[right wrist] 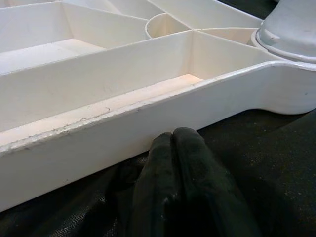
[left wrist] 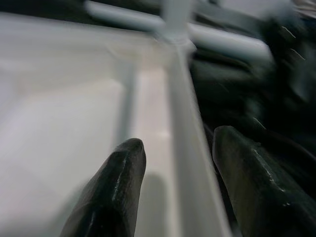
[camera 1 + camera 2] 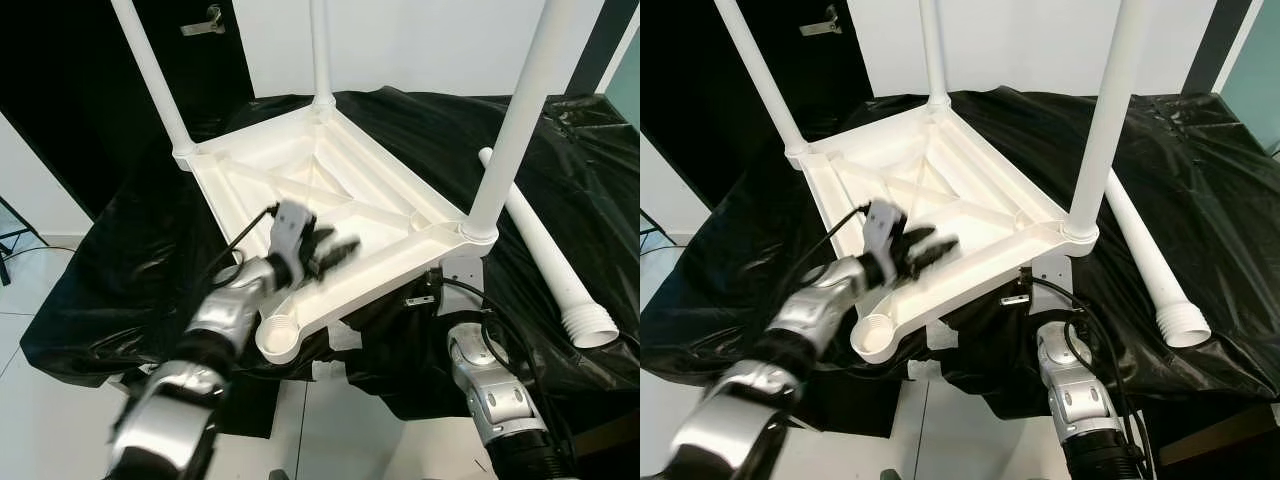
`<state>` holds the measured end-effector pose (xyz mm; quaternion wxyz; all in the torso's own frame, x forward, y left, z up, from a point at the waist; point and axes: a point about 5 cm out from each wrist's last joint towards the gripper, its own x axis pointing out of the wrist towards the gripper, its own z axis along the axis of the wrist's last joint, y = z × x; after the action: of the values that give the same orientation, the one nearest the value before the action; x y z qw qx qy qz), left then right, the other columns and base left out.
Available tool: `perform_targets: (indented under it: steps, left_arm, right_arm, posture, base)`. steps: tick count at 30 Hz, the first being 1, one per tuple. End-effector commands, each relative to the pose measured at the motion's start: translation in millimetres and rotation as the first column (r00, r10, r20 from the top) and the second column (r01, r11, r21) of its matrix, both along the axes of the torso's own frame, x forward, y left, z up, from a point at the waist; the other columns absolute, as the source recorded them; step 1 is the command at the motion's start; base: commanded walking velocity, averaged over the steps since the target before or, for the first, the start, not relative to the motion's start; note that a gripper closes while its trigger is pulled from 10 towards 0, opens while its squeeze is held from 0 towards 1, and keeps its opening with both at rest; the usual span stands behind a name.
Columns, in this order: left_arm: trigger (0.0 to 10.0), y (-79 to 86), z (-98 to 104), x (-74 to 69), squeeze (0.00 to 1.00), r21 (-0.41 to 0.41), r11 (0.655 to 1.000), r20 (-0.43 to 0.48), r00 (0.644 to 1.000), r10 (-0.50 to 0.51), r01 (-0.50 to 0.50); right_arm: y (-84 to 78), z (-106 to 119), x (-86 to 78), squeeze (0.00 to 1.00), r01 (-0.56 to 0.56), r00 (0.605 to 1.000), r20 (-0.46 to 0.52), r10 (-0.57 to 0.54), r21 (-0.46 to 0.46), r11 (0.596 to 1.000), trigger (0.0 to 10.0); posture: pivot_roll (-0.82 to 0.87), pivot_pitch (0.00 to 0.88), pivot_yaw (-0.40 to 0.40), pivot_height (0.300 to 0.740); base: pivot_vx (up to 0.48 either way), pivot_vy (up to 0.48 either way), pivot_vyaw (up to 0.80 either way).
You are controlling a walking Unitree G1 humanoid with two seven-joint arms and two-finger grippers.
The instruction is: Building children table
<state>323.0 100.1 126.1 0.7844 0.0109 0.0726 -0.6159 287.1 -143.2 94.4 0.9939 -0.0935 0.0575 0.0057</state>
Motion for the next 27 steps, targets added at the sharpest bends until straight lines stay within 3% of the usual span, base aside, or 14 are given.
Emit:
perform_targets:
  steps: [1, 8, 18, 23, 27]
  left_arm:
    - [10.0, -2.0, 3, -4.9, 0.0, -0.002, 0.995, -0.015, 0.995, -0.1, 0.1]
    - [10.0, -6.2, 1, -3.0, 0.0, 0.048, 0.992, -0.01, 0.993, -0.115, 0.115]
    - [10.0, -11.0, 6, 18.2, 0.0, 0.087, 0.992, 0.069, 0.994, 0.084, -0.09]
    - [10.0, -8.1, 5, 28.5, 0.0, 0.138, 0.965, 0.115, 0.971, 0.208, -0.223]
    - [10.0, -7.1, 2, 30.3, 0.0, 0.167, 0.953, 0.131, 0.964, 0.231, -0.251]
  right_arm:
    - [3.7, -3, 0.0, 0.0, -0.014, 1.0, -0.017, 0.014, 0.003, 1.0, 10.0]
    - [1.5, -2, 1.0, 0.0, 0.003, 1.0, -0.013, -0.003, 0.004, 1.0, 10.0]
    - [2.1, -2, -0.8, 0.0, 0.008, 1.0, -0.013, -0.008, 0.007, 1.0, 10.0]
    - [2.3, -2, -1.5, 0.0, 0.007, 1.0, -0.01, -0.007, 0.011, 1.0, 10.0]
    - [2.2, -2, -1.4, 0.0, 0.006, 1.0, -0.009, -0.006, 0.013, 1.0, 10.0]
  posture:
    - [-0.12, 0.0, 0.072, 0.74]
    - [-0.13, 0.0, 0.079, 0.74]
    - [-0.14, 0.0, 0.084, 0.74]
    - [-0.14, 0.0, 0.083, 0.74]
    - [-0.14, 0.0, 0.083, 0.74]
  base:
    - [0.0, 0.0, 0.0]
    - [0.0, 0.0, 0.0]
    - [0.0, 0.0, 0.0]
    - [0.0, 0.0, 0.0]
    - [0.0, 0.0, 0.0]
